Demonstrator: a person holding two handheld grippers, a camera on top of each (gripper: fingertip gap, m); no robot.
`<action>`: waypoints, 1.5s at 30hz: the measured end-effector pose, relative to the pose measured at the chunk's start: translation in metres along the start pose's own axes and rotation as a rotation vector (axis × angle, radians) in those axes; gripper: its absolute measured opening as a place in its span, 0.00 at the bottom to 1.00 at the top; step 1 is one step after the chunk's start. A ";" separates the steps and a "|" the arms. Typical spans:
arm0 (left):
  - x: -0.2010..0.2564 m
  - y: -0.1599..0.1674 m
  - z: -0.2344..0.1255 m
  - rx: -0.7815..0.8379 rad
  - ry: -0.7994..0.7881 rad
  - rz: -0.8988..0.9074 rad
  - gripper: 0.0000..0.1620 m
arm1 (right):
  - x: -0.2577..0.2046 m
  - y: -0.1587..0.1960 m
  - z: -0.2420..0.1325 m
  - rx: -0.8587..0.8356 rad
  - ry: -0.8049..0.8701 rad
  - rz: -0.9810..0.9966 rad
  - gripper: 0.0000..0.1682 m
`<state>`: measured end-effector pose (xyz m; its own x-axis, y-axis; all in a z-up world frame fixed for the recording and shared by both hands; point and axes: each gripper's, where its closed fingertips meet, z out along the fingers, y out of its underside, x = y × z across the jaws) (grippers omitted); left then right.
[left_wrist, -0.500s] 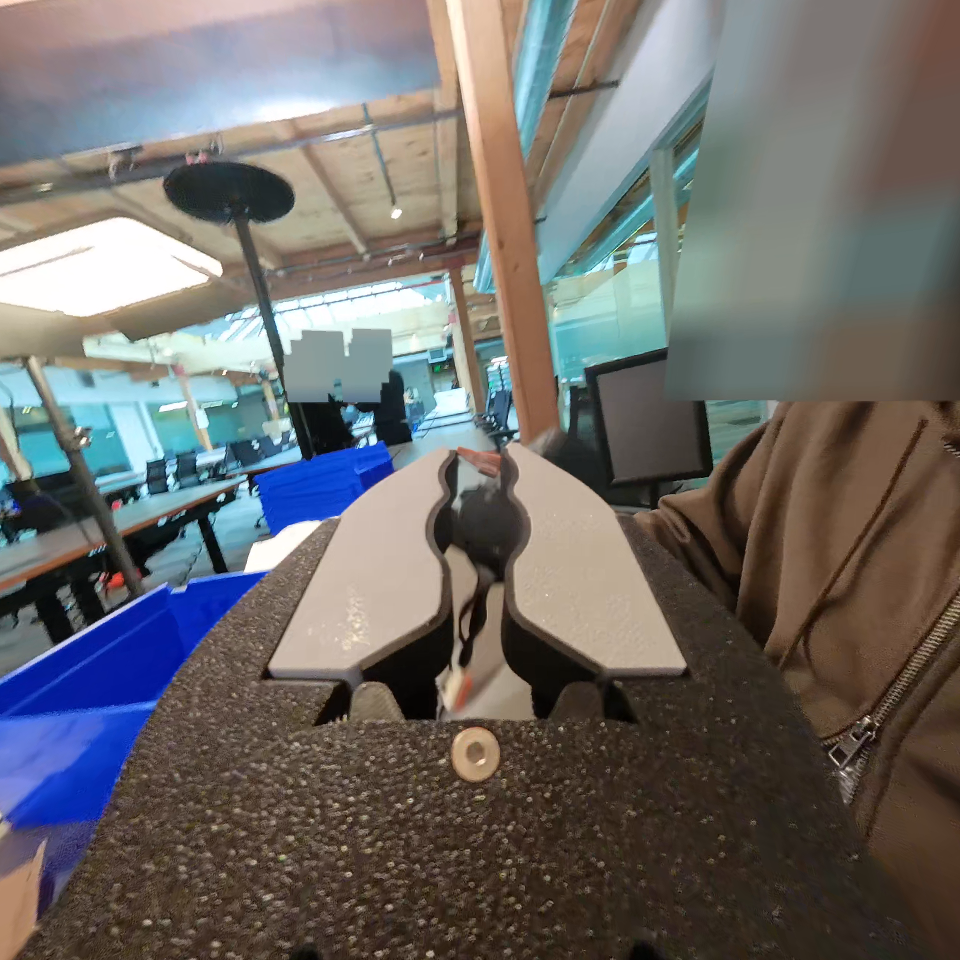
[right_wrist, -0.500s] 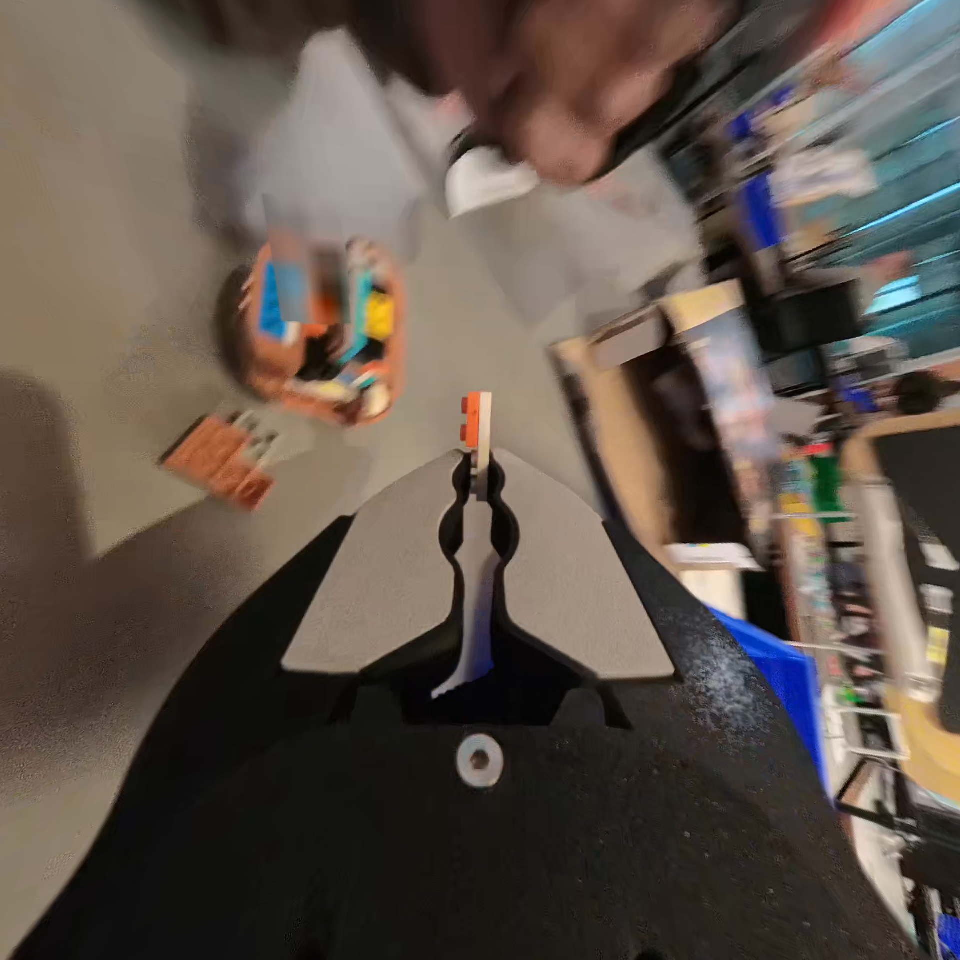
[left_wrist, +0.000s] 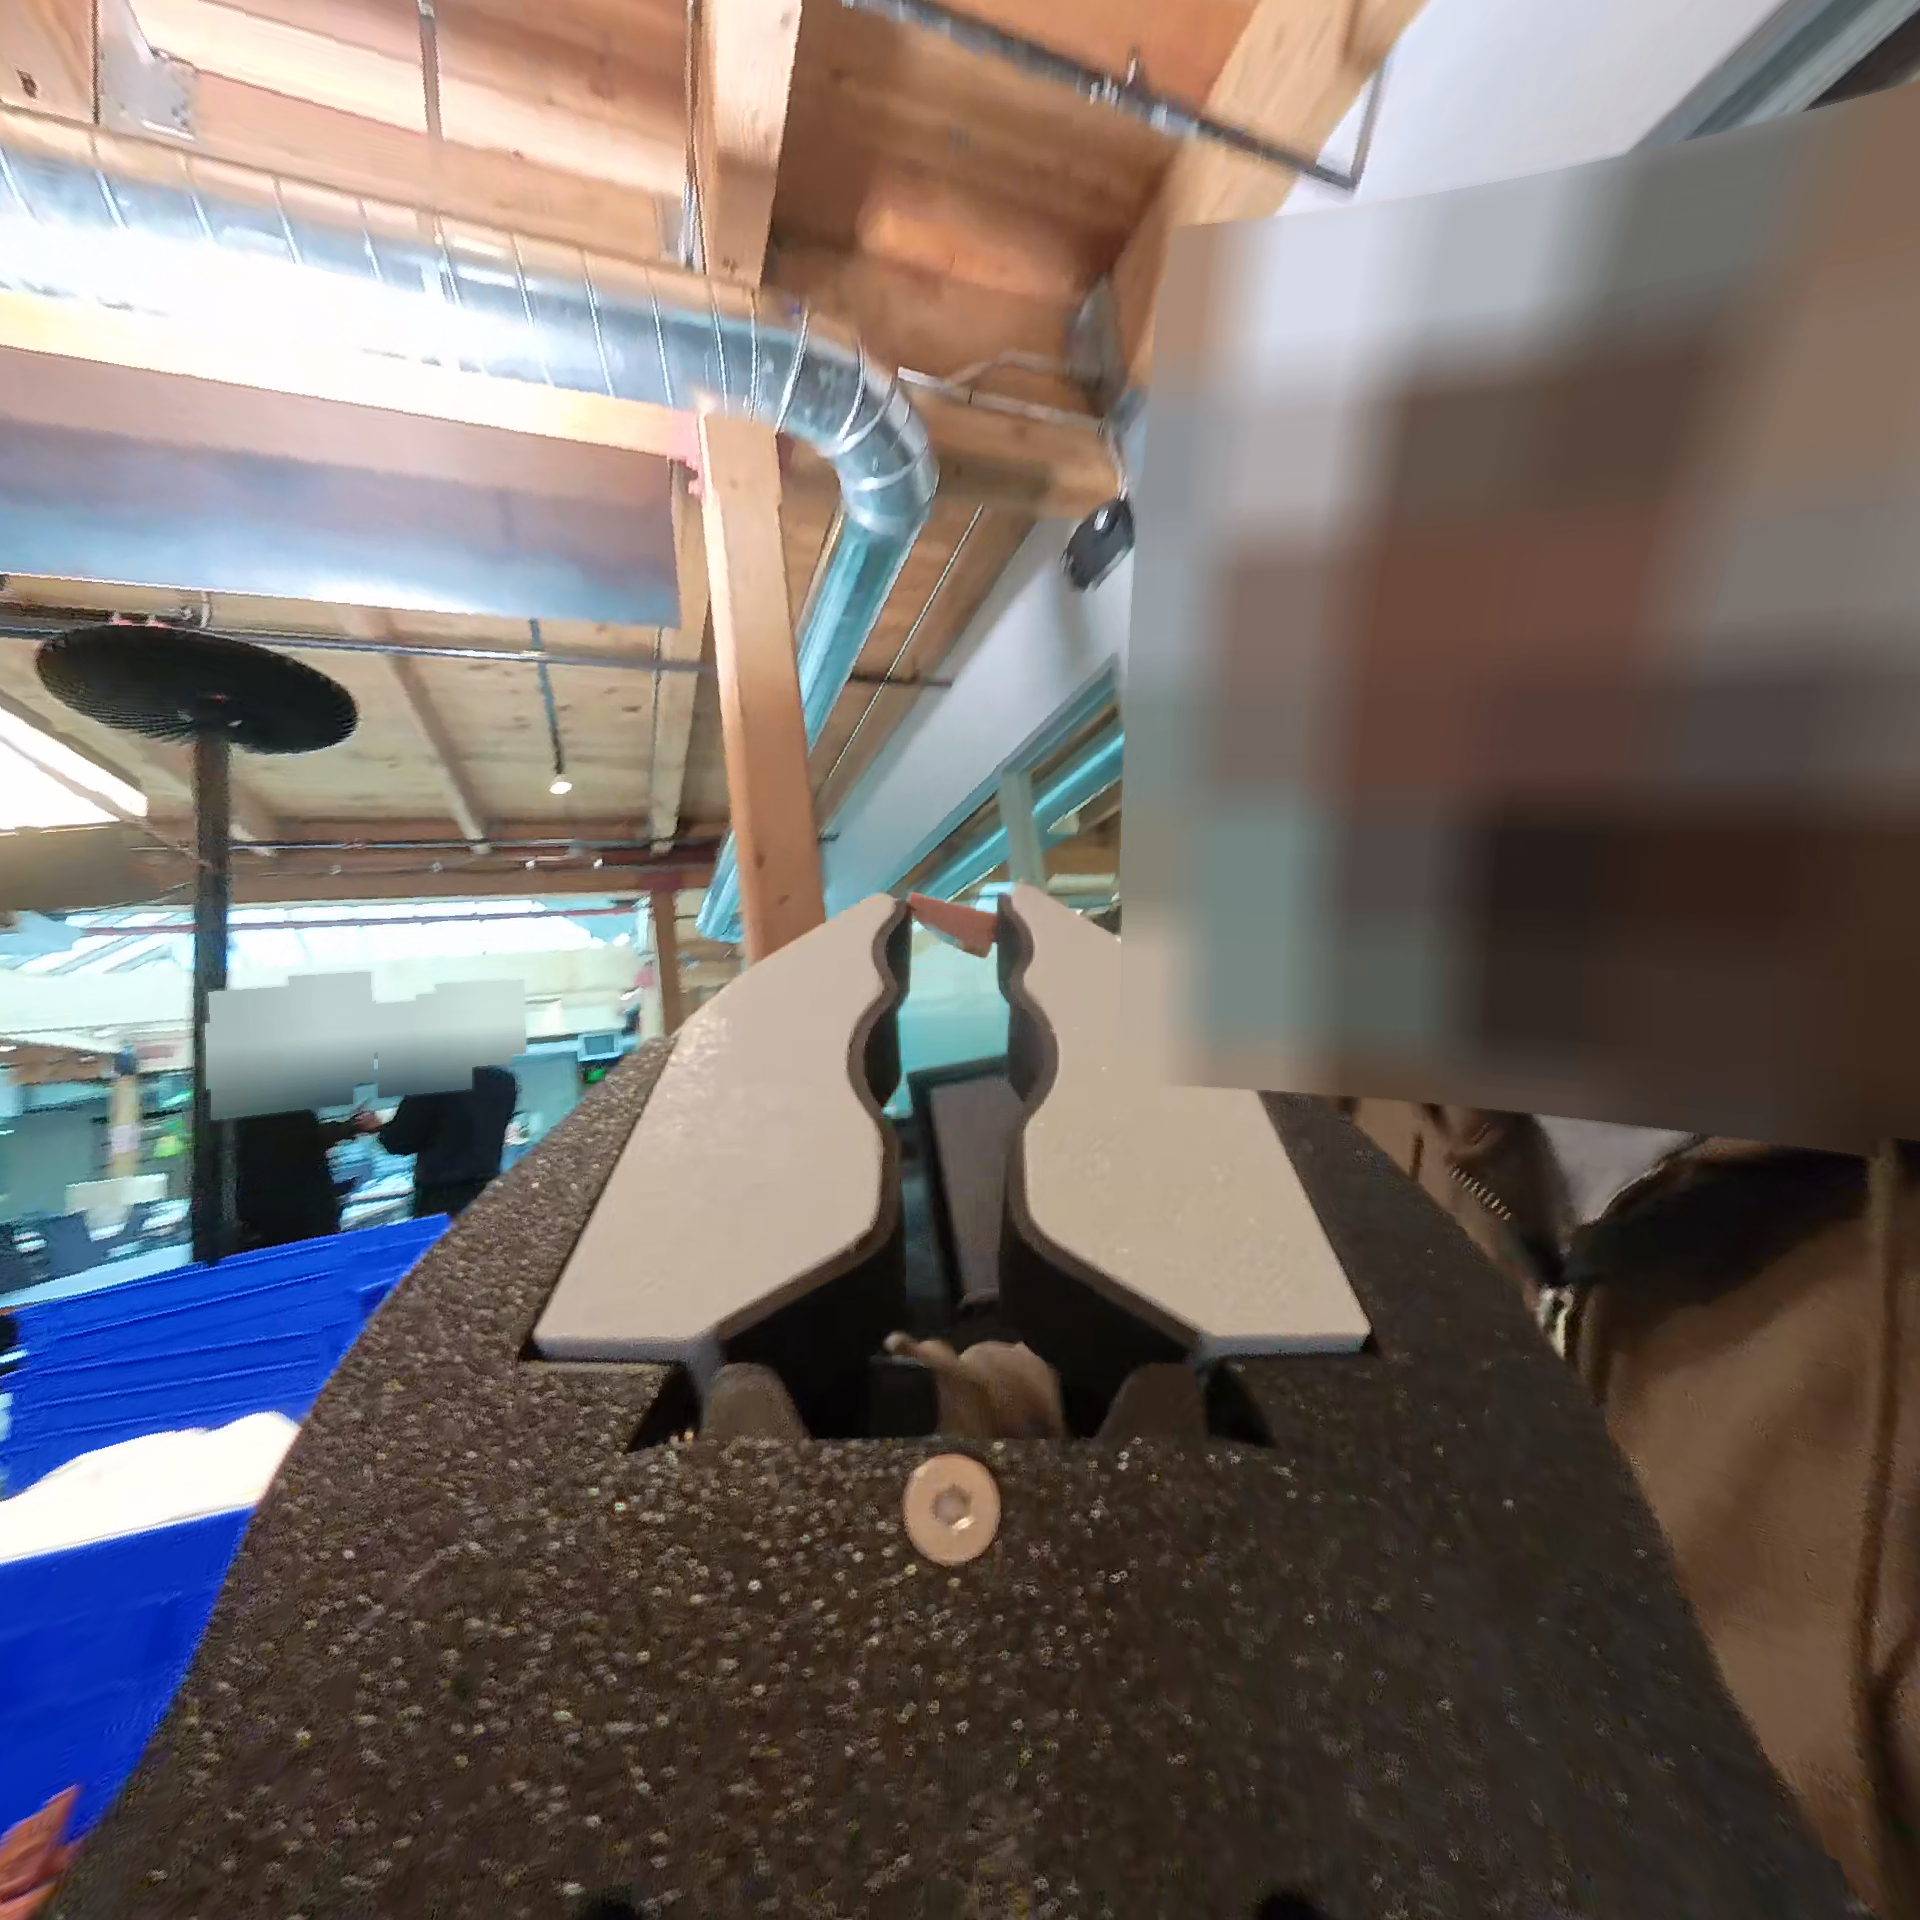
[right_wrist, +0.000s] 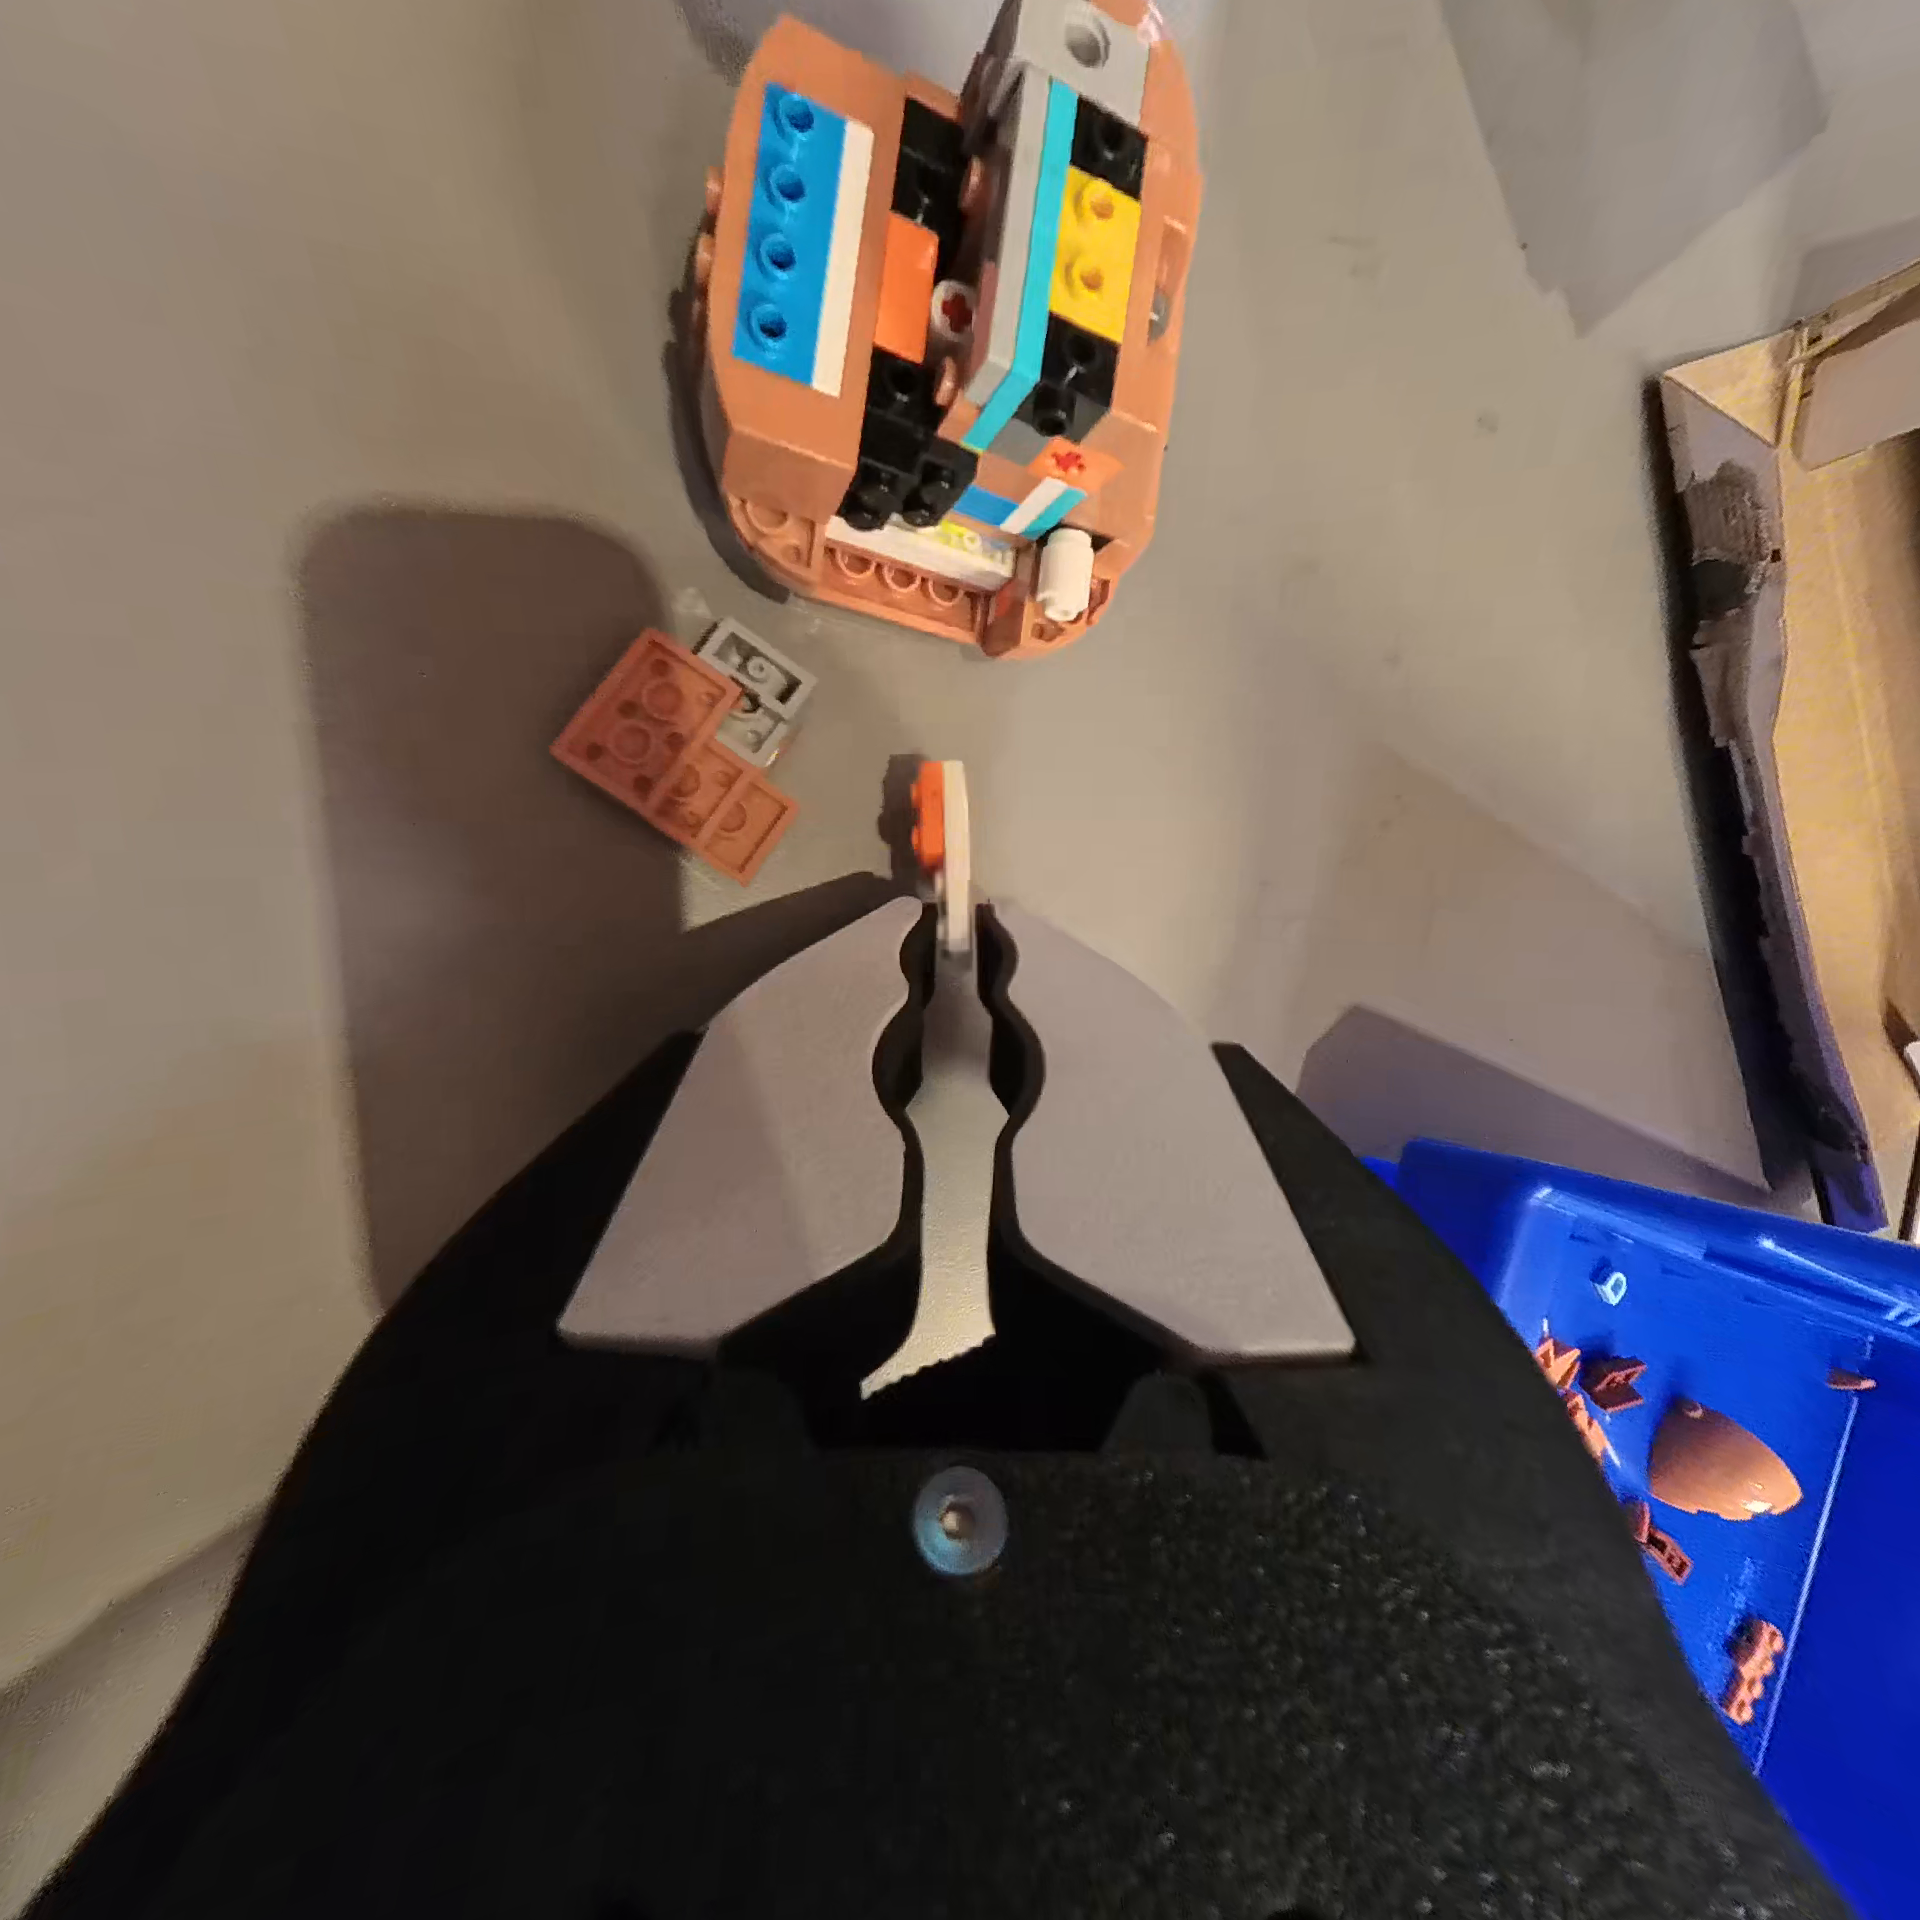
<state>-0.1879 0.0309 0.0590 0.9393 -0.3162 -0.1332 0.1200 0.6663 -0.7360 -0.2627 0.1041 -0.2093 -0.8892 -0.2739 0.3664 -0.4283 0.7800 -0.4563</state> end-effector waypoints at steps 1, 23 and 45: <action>0.000 -0.001 0.000 0.024 0.005 -0.028 0.10 | 0.001 0.000 0.000 0.002 0.008 0.002 0.06; -0.062 0.061 -0.004 -0.582 -0.536 0.535 0.10 | 0.067 -0.113 -0.167 0.375 1.303 -0.590 0.15; -0.059 0.064 -0.008 -0.572 -0.458 0.502 0.11 | 0.064 -0.124 -0.169 0.879 0.858 -0.079 0.03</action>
<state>-0.2385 0.0865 0.0142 0.8889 0.3053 -0.3415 -0.4049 0.1753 -0.8974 -0.2396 0.0852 0.0073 -0.6045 0.4143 0.6804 -0.7337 0.0432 -0.6781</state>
